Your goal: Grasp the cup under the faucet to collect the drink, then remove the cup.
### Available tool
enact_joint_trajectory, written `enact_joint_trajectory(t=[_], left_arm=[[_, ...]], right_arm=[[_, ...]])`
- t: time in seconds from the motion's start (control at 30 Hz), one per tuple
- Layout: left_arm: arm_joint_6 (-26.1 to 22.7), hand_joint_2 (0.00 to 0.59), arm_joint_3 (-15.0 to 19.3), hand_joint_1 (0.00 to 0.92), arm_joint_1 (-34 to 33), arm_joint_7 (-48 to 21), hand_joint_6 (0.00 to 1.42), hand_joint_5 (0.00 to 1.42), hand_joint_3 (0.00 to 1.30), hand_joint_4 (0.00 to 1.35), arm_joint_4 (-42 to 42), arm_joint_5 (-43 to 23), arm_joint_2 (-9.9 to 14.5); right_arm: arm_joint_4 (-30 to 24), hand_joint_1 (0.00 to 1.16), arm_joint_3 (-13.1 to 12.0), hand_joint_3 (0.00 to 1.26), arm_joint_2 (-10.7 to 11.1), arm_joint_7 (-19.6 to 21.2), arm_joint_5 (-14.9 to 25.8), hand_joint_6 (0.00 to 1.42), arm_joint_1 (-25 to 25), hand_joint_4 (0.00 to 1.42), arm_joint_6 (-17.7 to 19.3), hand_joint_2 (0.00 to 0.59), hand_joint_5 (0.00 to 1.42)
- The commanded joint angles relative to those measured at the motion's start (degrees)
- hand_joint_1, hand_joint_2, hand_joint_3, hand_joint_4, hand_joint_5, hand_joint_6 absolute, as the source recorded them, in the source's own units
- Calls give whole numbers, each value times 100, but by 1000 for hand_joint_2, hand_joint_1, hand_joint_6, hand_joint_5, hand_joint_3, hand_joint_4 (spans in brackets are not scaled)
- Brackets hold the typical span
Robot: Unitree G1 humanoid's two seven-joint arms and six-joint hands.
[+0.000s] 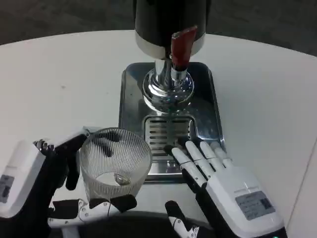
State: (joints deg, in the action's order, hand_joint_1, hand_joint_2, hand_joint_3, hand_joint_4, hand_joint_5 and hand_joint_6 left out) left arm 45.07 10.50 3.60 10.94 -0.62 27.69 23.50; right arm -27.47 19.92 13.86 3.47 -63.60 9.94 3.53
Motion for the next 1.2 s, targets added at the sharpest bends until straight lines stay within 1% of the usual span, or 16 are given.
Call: enact_joint_trajectory(t=[0.03,0.27,0.47,0.6,0.7,0.97,1.2], left_arm=[[-2,124,-27,467,-128,83,1390,1258,927,1062,70,-9,-22],[-126,124,-22,467,-546,333,1390,1258,927,1062,487,219,-35],[-226,123,-132,467,-1125,659,1390,1246,927,1062,1111,495,15],[-319,122,-350,468,-1600,972,1390,1245,927,1062,1713,765,35],[-371,122,-541,472,-1865,1161,1390,1245,927,1062,2071,942,98],[-429,123,-948,477,-2544,1644,1370,1245,927,1049,2838,1131,146],[-454,122,-1369,478,-3213,2183,1385,1258,927,1048,3638,1318,161]], right_arm=[[-114,479,-23,86,-36,49,-3,2,62,16,-38,495,0],[-178,482,-32,86,-64,9,-48,2,70,31,-100,495,2],[-259,484,-57,86,-93,36,-74,13,152,41,-178,495,5],[-314,485,-80,86,-112,60,-90,15,209,44,-217,495,11],[-355,485,-111,86,-120,54,-100,16,253,48,-233,495,13],[-532,486,-268,89,-141,-15,-135,17,401,53,-332,495,14],[-547,486,-333,104,-190,-89,-160,31,363,64,-415,495,25]])
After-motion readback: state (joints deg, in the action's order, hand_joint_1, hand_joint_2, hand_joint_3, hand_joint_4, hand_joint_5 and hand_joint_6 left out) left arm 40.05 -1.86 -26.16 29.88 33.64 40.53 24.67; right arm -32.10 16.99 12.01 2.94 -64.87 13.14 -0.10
